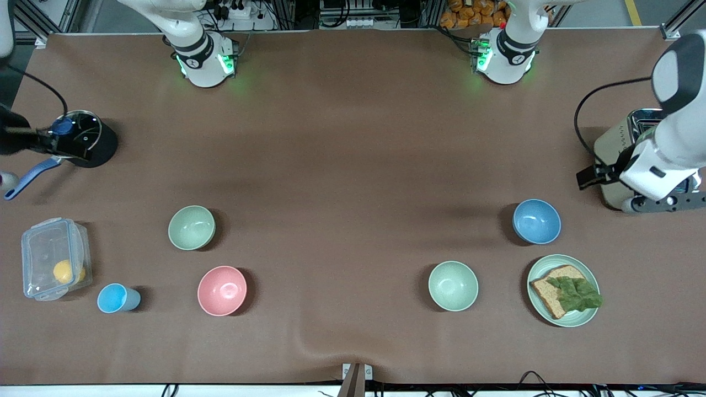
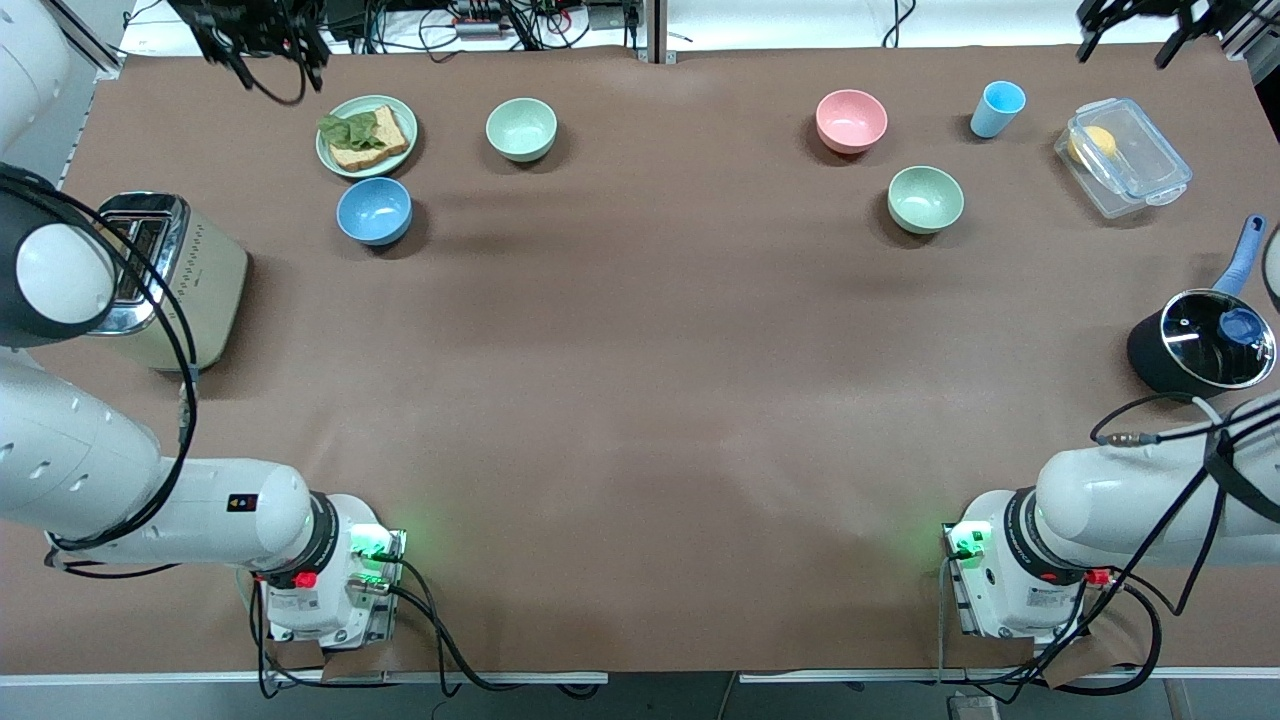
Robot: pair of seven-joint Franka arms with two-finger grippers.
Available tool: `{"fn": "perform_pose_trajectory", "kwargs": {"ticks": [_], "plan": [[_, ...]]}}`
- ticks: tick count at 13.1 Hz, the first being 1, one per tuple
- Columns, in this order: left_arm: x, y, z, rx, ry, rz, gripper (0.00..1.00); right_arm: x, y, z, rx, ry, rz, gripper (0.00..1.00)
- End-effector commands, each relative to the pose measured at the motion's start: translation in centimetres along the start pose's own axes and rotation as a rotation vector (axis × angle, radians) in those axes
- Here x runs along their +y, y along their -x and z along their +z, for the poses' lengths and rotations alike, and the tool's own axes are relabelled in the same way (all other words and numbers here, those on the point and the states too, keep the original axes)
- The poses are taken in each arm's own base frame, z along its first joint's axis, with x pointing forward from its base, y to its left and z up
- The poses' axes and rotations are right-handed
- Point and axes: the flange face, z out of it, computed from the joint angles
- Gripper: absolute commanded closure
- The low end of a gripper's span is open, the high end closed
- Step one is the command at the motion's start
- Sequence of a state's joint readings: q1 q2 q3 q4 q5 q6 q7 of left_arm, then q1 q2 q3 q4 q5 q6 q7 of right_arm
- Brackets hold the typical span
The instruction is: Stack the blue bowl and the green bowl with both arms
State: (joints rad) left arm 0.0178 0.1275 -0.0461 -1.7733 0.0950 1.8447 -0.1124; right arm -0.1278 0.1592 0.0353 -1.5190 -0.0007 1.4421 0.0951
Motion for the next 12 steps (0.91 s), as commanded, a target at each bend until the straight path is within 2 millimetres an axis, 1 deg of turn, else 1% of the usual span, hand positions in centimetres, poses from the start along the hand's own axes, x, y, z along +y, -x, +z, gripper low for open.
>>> {"fn": "perform_pose_trajectory", "kwargs": {"ticks": [1, 2, 3, 4, 6, 7, 9, 10, 12], "plan": [[-0.2, 1.3, 5.8, 0.019, -0.002, 0.0, 0.0, 2.2, -4.9, 5.5, -0.043, -0.018, 0.053, 0.0], [0.0, 1.2, 7.7, 0.021, 0.0, 0.004, 0.0, 4.0, -6.9, 8.3, -0.057, -0.03, 0.084, 0.0], [-0.7, 1.0, 9.8, 0.007, 0.003, -0.008, 0.0, 5.6, -8.9, 11.5, -0.074, -0.061, 0.114, 0.0], [-1.4, 0.5, 12.1, -0.005, 0.008, -0.019, 0.0, 6.8, -10.1, 13.4, -0.079, -0.141, 0.151, 0.0], [-2.6, -0.6, 16.1, -0.009, 0.019, -0.043, 0.0, 7.4, -10.8, 17.0, -0.115, -0.22, 0.188, 0.0], [-3.3, -1.1, 17.9, -0.006, 0.023, -0.053, 0.0, 6.7, -11.2, 18.9, -0.097, -0.235, 0.201, 0.0], [-3.5, -1.5, 20.8, -0.023, 0.029, -0.06, 0.0, 5.6, -11.7, 22.9, -0.028, -0.23, 0.299, 0.0], [-3.5, -1.6, 21.9, -0.037, 0.031, -0.062, 0.0, 4.4, -11.8, 24.5, 0.0, -0.224, 0.314, 0.0], [-3.4, -1.7, 23.2, -0.05, 0.033, -0.062, 0.0, 2.4, -12.1, 26.7, 0.014, -0.257, 0.358, 0.0]]}}
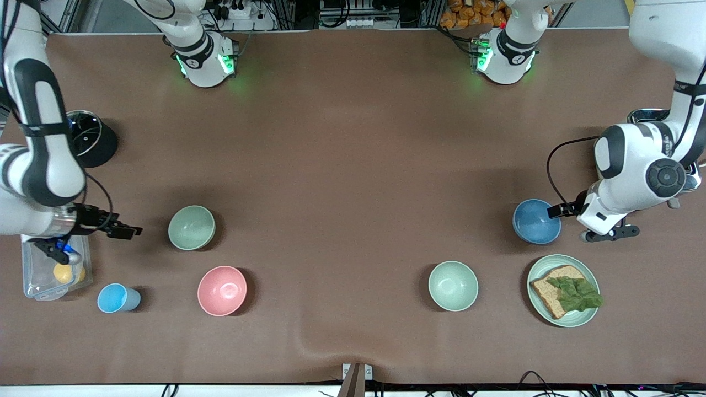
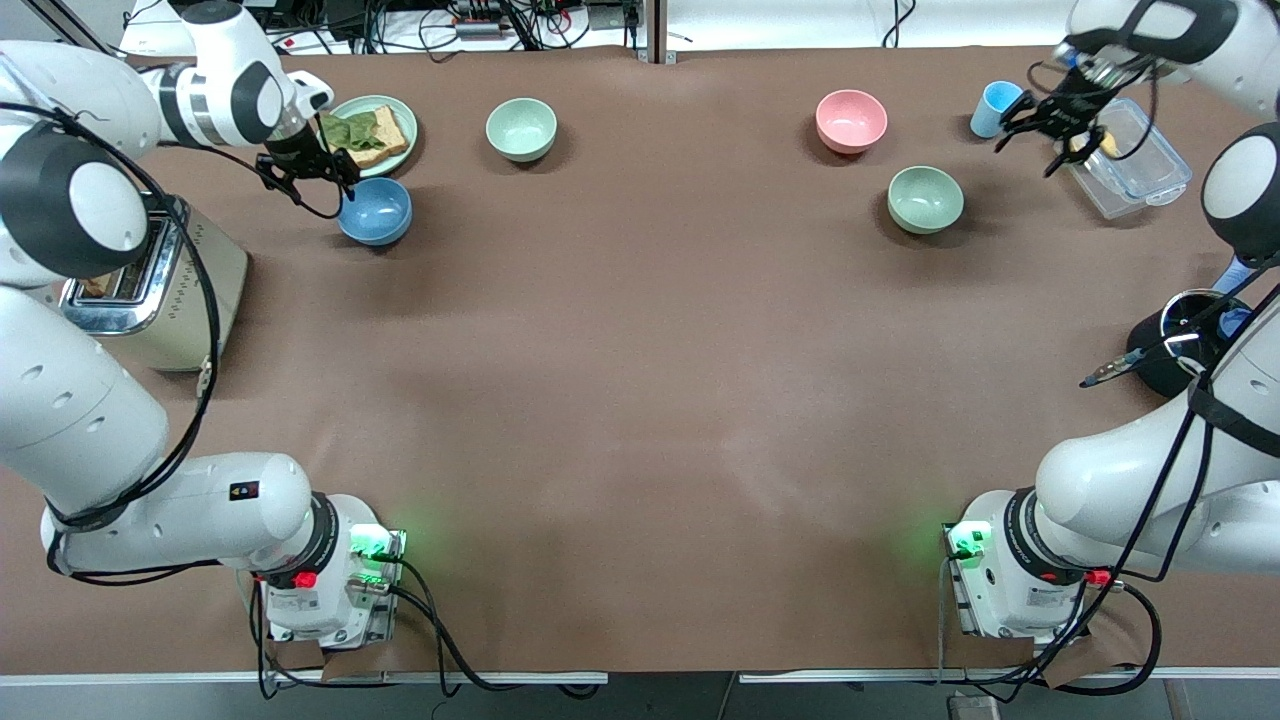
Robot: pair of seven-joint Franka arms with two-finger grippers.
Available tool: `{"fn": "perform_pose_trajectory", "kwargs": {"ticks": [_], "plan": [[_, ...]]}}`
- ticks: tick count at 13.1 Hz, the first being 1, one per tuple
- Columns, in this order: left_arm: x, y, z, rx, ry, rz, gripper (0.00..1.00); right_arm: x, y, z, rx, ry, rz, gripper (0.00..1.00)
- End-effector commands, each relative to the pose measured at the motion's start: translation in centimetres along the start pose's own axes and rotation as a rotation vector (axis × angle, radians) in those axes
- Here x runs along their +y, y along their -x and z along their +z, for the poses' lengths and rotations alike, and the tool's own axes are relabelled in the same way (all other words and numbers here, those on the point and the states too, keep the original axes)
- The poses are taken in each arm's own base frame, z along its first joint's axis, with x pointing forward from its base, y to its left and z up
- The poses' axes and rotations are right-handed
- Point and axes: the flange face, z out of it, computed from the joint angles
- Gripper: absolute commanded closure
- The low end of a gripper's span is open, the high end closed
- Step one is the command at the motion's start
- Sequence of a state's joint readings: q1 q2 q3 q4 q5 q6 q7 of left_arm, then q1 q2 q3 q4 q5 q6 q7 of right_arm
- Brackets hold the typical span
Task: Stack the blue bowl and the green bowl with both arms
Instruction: 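Grasp the green bowl with the right gripper while the left grasps the blue bowl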
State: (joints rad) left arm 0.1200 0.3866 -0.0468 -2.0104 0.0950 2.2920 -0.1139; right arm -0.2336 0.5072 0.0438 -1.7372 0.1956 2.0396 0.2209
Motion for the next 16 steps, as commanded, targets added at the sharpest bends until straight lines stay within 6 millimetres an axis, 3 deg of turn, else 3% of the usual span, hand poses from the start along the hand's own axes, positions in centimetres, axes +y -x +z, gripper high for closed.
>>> {"fn": "perform_pose_trajectory", "kwargs": {"ticks": [1, 3, 6, 8, 9, 11, 13, 16], "plan": [[0.1, -0.6, 0.8, -0.001, -0.003, 0.004, 0.0, -2.9, 1.4, 2.6, 0.005, -0.053, 0.055, 0.0], [0.1, -0.7, 1.8, -0.005, -0.001, 0.004, 0.07, -3.8, 1.7, 3.9, 0.024, -0.054, 0.081, 0.0], [0.3, -0.7, 3.1, -0.02, 0.0, 0.006, 0.18, -3.7, 1.8, 6.8, 0.059, -0.052, 0.088, 0.0], [0.3, -0.6, 3.3, -0.025, 0.0, 0.007, 0.3, -4.0, 2.4, 8.2, 0.074, -0.049, 0.082, 0.0], [0.3, -0.6, 3.5, -0.028, 0.0, 0.007, 0.34, -3.8, 2.5, 8.7, 0.083, -0.048, 0.084, 0.06], [0.4, -0.6, 3.5, -0.028, 0.0, 0.008, 0.43, -3.6, 2.7, 9.1, 0.093, -0.052, 0.094, 0.95], [0.6, -0.6, 3.6, -0.029, -0.001, 0.012, 0.54, -3.9, 3.2, 9.4, 0.098, -0.094, 0.131, 1.0], [1.0, -0.6, 3.6, -0.028, -0.003, 0.02, 0.87, -4.8, 3.7, 9.5, 0.098, -0.095, 0.119, 1.0]]}}
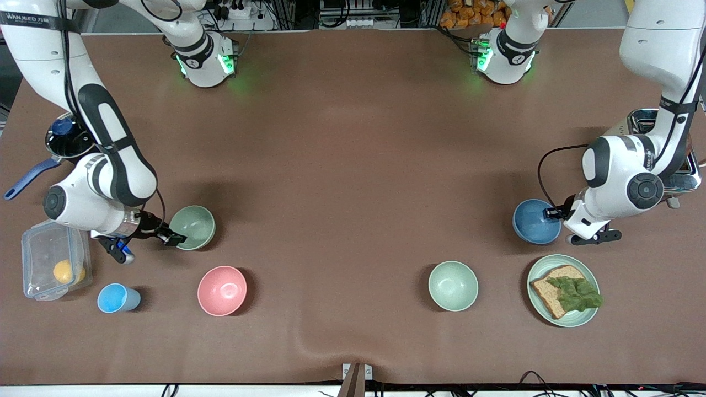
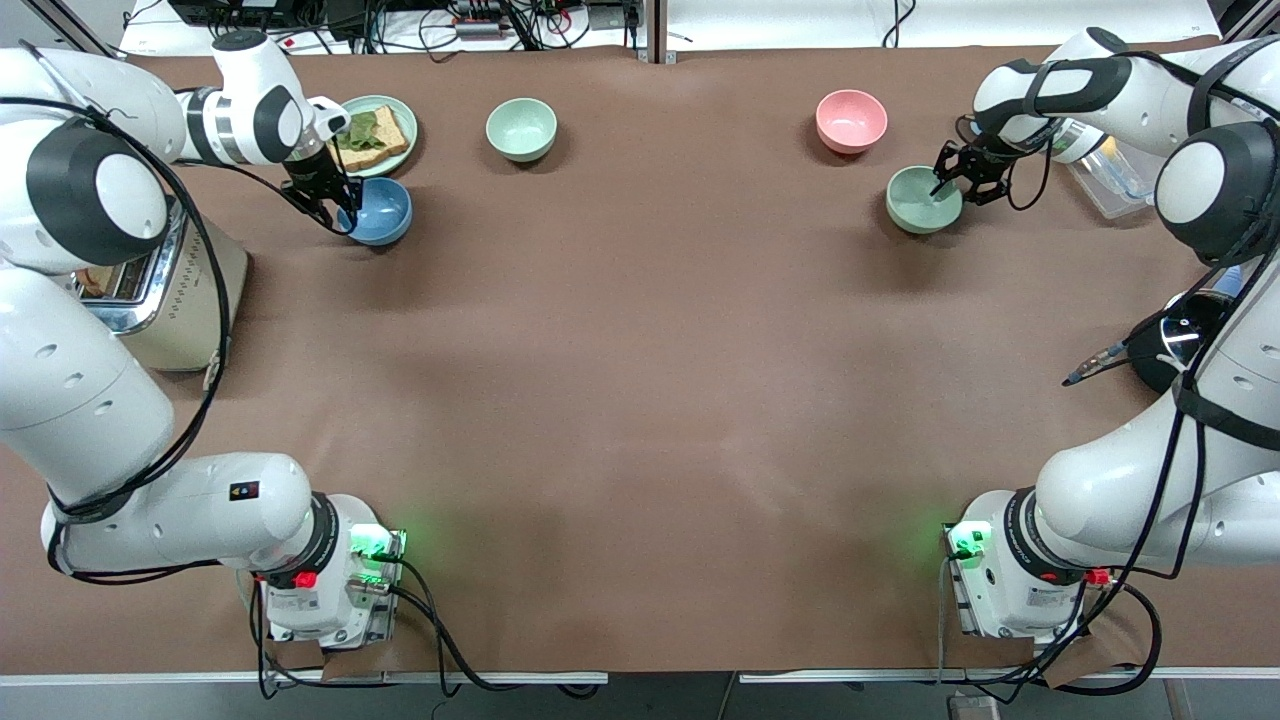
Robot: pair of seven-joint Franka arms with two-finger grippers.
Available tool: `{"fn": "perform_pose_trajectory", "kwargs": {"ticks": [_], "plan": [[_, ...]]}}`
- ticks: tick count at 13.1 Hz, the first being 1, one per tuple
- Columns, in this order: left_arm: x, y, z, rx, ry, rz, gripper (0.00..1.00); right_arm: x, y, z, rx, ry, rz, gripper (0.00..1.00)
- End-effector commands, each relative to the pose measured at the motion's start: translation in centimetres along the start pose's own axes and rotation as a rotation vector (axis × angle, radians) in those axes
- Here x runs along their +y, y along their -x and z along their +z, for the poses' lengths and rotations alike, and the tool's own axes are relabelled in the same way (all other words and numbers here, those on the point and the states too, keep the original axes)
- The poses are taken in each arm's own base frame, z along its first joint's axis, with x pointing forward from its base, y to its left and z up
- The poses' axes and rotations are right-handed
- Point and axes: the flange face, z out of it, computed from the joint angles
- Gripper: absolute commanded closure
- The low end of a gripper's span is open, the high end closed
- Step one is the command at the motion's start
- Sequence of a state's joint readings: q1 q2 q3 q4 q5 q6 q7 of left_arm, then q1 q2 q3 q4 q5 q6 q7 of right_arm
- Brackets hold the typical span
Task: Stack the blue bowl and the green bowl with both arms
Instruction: 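Grasp the green bowl with the right gripper while the left grasps the blue bowl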
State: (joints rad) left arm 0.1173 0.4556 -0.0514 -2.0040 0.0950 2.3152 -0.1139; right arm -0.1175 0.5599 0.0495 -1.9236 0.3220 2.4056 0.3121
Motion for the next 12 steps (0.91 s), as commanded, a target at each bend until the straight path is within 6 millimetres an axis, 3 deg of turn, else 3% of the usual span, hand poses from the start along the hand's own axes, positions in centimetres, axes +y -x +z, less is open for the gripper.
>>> {"fn": "perform_pose_trajectory", "kwargs": {"ticks": [1, 3, 7, 9, 12], "plan": [[0.4, -0.4, 0.1, 0.008, -0.007, 0.01, 0.95, -0.4, 1.0, -0.4, 0.006, -0.019, 0.02, 1.0], [0.5, -0.4, 0.6, -0.001, -0.007, 0.012, 1.0, -0.6, 1.1, -0.8, 0.003, -0.021, 0.017, 1.0], [1.0, -0.4, -0.2, 0.005, -0.006, 0.02, 1.0, -1.5, 2.5, -4.7, -0.018, -0.029, 0.028, 1.0], [1.6, -0.5, -1.4, 0.026, -0.007, 0.032, 1.0, -3.6, 4.1, -6.7, -0.026, -0.032, 0.028, 1.0], [2.5, -0.5, -3.3, 0.042, -0.01, 0.048, 1.0, -9.5, 7.8, -7.0, -0.01, -0.039, 0.079, 1.0]]}}
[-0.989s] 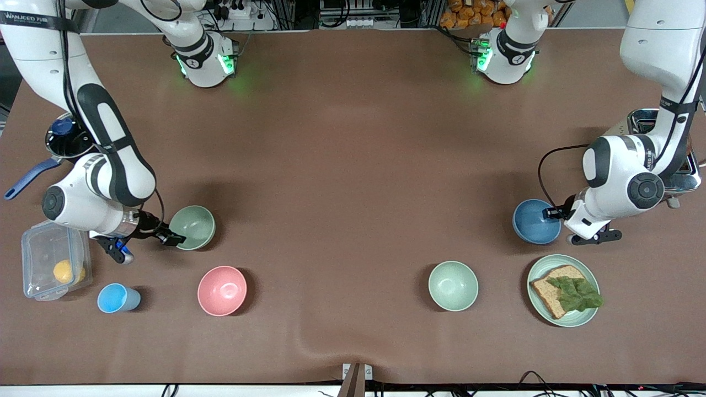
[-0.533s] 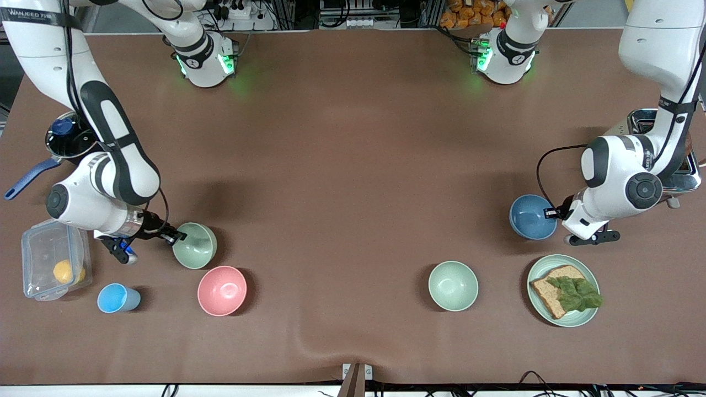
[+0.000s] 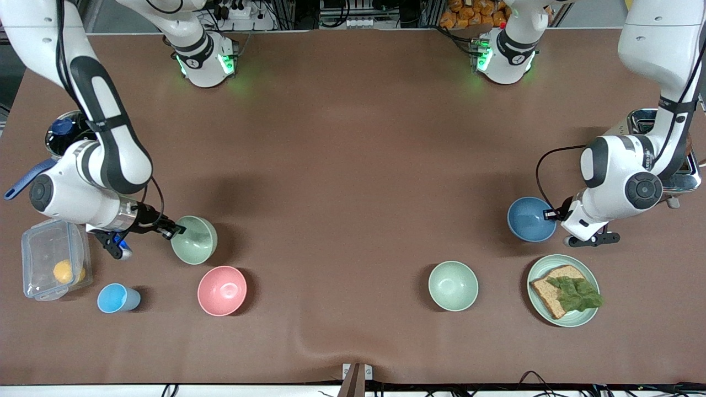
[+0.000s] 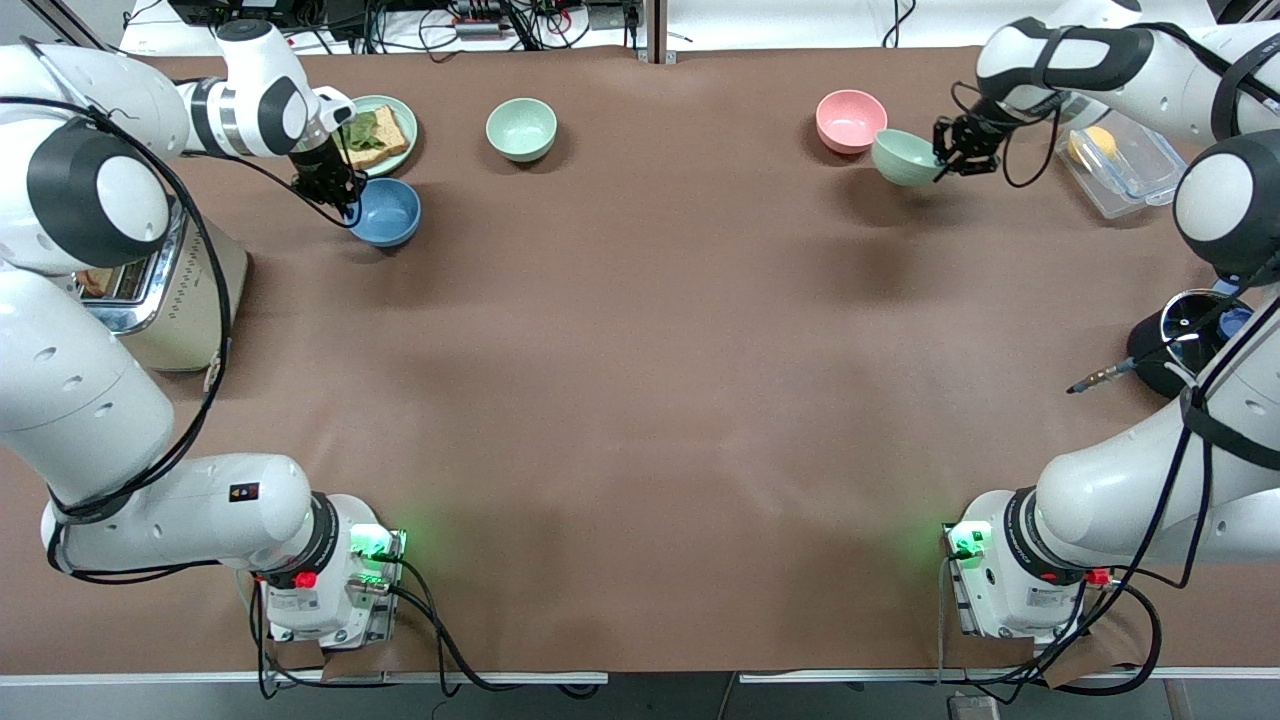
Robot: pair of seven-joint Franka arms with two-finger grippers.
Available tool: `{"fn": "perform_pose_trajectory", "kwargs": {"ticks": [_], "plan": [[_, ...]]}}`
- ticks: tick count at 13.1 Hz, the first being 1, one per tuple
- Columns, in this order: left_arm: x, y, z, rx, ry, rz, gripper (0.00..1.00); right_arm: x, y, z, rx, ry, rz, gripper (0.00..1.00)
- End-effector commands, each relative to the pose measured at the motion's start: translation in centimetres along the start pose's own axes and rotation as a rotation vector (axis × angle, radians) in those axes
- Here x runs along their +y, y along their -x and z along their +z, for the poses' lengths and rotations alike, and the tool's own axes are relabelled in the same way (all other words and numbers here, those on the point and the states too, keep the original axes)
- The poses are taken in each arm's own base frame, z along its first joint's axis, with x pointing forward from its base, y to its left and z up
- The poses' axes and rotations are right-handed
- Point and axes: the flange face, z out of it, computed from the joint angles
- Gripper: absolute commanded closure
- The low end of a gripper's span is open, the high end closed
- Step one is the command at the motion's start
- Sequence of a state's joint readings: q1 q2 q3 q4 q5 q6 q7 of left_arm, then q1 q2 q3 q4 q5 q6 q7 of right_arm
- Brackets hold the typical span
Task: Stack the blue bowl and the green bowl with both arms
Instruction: 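Slide the green bowl toward the table middle with the right gripper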
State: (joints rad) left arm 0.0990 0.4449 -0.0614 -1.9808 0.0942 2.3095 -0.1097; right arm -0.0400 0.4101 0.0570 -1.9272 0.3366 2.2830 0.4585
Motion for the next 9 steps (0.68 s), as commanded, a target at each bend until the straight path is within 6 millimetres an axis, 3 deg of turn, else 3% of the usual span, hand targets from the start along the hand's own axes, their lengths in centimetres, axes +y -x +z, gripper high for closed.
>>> {"fn": "perform_pose_trajectory", "kwargs": {"ticks": [1, 6, 9], "plan": [[1.4, 0.0, -2.3, 0.009, -0.014, 0.027, 1.0, -5.7, 5.0, -0.2, 0.017, -0.02, 0.058, 1.0], [2.9, -0.7, -8.1, 0.001, -0.021, 0.052, 1.0, -15.4, 12.4, 0.1, 0.053, -0.076, 0.141, 1.0], [4.2, -0.3, -10.7, 0.022, -0.018, 0.074, 1.0, -20.0, 16.5, 1.9, 0.07, -0.12, 0.183, 1.0]]}}
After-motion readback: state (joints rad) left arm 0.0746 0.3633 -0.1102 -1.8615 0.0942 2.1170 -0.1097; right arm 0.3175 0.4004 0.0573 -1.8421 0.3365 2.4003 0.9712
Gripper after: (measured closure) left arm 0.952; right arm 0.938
